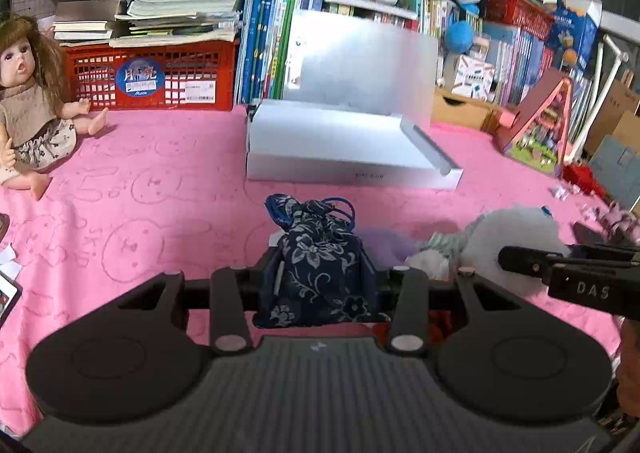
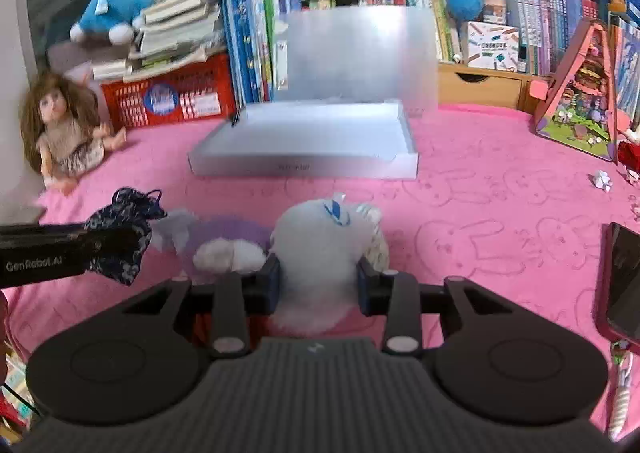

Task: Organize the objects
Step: 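Lift and carry the pouch and plush into the white box with both tools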

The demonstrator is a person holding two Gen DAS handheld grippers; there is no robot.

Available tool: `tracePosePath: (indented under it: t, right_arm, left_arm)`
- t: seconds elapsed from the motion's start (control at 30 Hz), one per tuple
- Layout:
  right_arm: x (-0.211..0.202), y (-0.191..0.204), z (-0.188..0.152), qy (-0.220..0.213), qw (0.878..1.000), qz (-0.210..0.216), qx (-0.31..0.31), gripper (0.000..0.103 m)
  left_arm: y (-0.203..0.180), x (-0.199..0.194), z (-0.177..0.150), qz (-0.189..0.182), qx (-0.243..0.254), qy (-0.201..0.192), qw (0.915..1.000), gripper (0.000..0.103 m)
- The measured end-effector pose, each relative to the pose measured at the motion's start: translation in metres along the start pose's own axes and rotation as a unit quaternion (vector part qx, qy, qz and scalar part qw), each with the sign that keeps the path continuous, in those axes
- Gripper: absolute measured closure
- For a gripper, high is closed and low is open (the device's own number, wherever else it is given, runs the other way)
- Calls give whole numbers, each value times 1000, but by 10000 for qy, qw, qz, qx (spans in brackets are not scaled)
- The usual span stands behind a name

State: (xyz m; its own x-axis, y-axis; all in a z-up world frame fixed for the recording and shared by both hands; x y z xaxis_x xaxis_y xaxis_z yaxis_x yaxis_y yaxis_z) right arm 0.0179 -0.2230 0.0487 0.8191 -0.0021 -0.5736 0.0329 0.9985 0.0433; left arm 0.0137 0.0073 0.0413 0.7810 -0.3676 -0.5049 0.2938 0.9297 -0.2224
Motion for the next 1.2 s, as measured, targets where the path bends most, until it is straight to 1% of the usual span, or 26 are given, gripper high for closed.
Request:
tracePosePath:
  t: [0.13,0.33,0.43,0.5,0.6,0.77,1.0,1.2]
  right_arm:
    - [-1,-9,12,-72,9999,34,154,63]
    - [10,-24,31,153,9978,251,594,63]
    - [19,-30,40,342,9956,344,806,63]
    - [23,-34,44,384,9943,422,905,63]
    - [27,-36,52,375,9942,390,928,63]
    - [30,-42,70,244,9948,309,938,63]
    - [40,-48,103,97,9960,189,866,63]
    - [67,-45,129,194,9972,195,702,63]
  left_arm:
    - [4,-3,10,-163,-140,-11,9998,55]
    - [19,5,31,-577,-638,119,9962,55]
    - [25,14,44,-614,-727,158,9953,55]
    - [30,19,53,-648,-796,163,9946,55]
    - [35,27,67,-701,-935,167,9930,55]
    - [36,36,90,-577,-797,61,9951,55]
    - [34,53,126,-581,-742,-100,9955,55]
    - [34,88,151,-585,-706,2,9958,55]
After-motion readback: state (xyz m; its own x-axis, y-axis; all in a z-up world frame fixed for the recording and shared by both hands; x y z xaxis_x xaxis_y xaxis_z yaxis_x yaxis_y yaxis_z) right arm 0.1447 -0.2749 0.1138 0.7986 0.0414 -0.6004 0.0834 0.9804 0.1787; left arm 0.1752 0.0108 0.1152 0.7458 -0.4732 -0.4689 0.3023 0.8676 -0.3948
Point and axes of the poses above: each gripper's, at about its wrist camera, not at the fingertips, and x roughly the way its jaws point, y to its left, z to its top, the point moved 2 cm from there along x, roughly the way its jaws point, and after that the axes turned 7 degrees about -z, right-handed, at the moved point
